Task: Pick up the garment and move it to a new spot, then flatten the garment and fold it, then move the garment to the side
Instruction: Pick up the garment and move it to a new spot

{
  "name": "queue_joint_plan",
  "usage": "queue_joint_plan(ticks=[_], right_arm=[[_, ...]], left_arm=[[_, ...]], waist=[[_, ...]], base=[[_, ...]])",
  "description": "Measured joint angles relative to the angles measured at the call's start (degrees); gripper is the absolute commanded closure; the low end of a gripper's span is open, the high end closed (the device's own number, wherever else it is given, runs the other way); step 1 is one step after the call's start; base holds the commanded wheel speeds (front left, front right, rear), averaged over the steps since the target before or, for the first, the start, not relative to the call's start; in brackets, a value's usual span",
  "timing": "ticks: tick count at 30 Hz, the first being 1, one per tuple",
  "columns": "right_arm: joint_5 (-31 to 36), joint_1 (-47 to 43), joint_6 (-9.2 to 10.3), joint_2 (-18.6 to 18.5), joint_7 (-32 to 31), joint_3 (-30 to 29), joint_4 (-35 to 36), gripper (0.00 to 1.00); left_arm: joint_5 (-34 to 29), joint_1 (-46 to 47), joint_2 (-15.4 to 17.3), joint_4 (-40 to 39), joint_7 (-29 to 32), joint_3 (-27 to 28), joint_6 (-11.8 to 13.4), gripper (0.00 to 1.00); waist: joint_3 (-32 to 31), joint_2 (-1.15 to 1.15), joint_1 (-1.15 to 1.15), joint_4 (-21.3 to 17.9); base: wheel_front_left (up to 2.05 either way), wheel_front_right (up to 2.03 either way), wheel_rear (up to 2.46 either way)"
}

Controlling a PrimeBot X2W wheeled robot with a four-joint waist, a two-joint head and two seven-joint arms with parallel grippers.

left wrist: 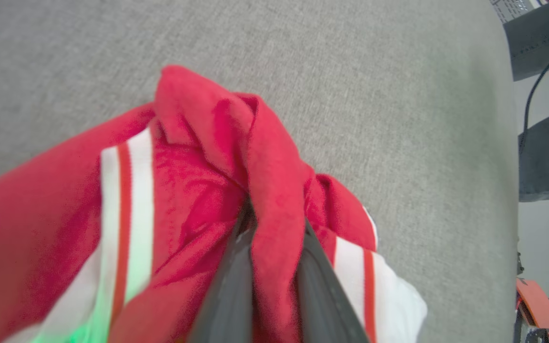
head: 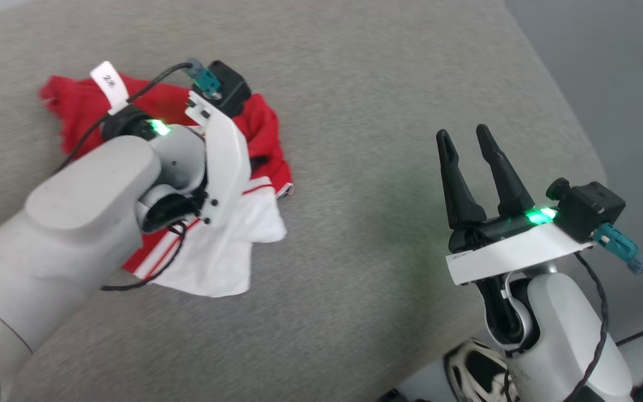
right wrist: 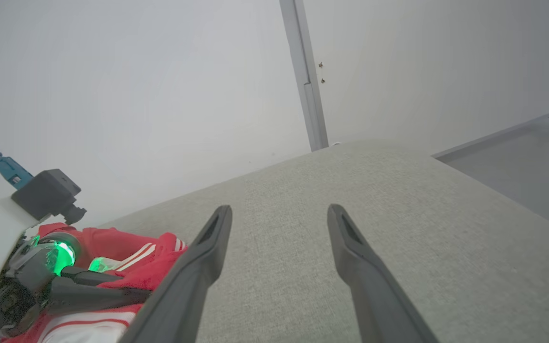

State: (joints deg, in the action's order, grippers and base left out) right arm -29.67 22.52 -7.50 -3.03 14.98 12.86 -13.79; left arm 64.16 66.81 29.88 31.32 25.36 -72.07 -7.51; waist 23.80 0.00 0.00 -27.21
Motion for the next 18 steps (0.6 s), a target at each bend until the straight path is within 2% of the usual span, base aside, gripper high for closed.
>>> queue_joint_plan(ticks=[5,8,9,10,11,12,18], right_arm=[[-1.64,-1.45,0.00,-0.03,0.00,0.38,0.91,0.00],[-1.71,-1.86,0.00,0.01,0.01,0.41,1.15,0.00],[-1.70,-1.86,0.00,0.04,0.00,0.31,1.16,0.00],[-1.57,-1.85,0.00,0.01,0.00,0.19,1.19,0.00],[-1.31,-1.82,0.00,0.04,0.00,0.09,1.25,0.00],[-0.74,-1.72,0.00,0.07,0.01,-0.10,1.24,0.00],[4.24,-0.46,0.00,0.05,0.01,-1.86,0.35,0.00]], left_arm=[[-1.21,1.29,1.26,2.32,2.46,-0.24,-0.10,1.00],[-2.69,1.99,1.88,1.96,3.04,-0.21,-0.14,1.00],[-2.72,2.11,1.88,1.98,2.40,-0.22,-0.14,0.91],[-2.75,2.18,1.75,2.01,1.91,-0.24,-0.14,0.62],[-2.79,2.25,1.51,1.94,1.67,-0.30,-0.14,0.24],[-2.89,2.40,1.14,1.80,0.99,-0.43,-0.13,0.00],[-1.45,2.50,0.07,-0.27,-7.10,-1.19,-0.05,0.00]], waist=[[2.17,0.00,0.00,-4.50],[3.23,0.00,0.00,-5.81],[3.46,0.00,0.00,-5.93],[3.52,0.00,0.00,-5.82],[3.50,0.00,0.00,-5.55],[3.41,0.00,0.00,-5.14],[1.55,0.00,0.00,-0.80]], base=[[0.00,0.00,0.00],[0.00,0.00,0.00],[0.00,0.00,0.00],[0.00,0.00,0.00],[0.00,0.00,0.00],[0.00,0.00,0.00],[0.00,0.00,0.00]])
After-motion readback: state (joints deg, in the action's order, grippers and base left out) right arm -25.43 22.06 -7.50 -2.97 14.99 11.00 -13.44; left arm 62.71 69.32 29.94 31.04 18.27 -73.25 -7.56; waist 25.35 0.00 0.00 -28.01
